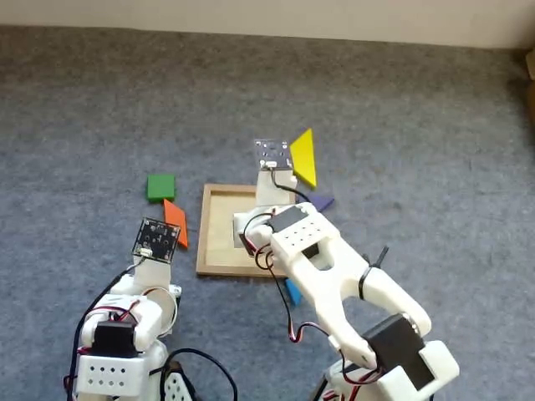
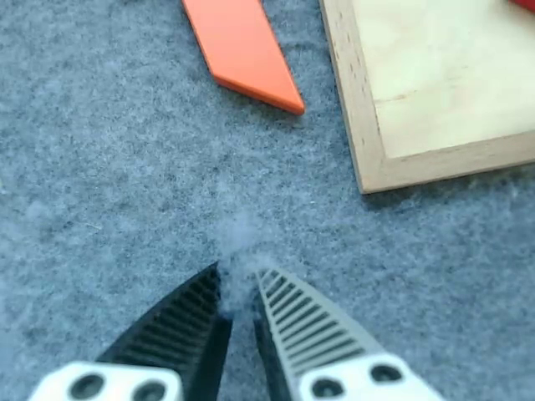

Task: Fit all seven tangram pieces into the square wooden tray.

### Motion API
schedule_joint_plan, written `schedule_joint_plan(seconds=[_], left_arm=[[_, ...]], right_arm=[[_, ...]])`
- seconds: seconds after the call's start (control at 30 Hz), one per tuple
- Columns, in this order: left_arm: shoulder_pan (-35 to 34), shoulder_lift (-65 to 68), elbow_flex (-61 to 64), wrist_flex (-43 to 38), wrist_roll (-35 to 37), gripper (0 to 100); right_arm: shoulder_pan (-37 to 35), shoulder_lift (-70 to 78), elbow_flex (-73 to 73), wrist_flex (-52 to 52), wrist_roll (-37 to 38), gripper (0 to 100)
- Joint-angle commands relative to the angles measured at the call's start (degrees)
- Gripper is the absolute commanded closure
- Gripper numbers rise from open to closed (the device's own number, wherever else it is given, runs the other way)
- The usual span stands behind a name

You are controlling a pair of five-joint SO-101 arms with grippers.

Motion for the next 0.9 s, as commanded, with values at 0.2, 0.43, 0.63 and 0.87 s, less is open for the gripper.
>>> schedule_joint_plan(seconds=[0.2,0.43,0.63,0.87], left_arm=[[-0.5,-2.9,1.1,0.4,-0.4,99],[-0.5,-2.9,1.1,0.4,-0.4,99],[-0.5,-2.9,1.1,0.4,-0.4,99],[-0.5,-2.9,1.1,0.4,-0.4,99]], right_arm=[[-0.2,-1.3,-1.0,-0.7,0.6,67.6],[-0.2,-1.3,-1.0,-0.7,0.7,85.0],[-0.2,-0.6,-0.7,-0.9,0.7,86.8],[3.4,-0.6,3.5,-0.7,5.6,86.8]])
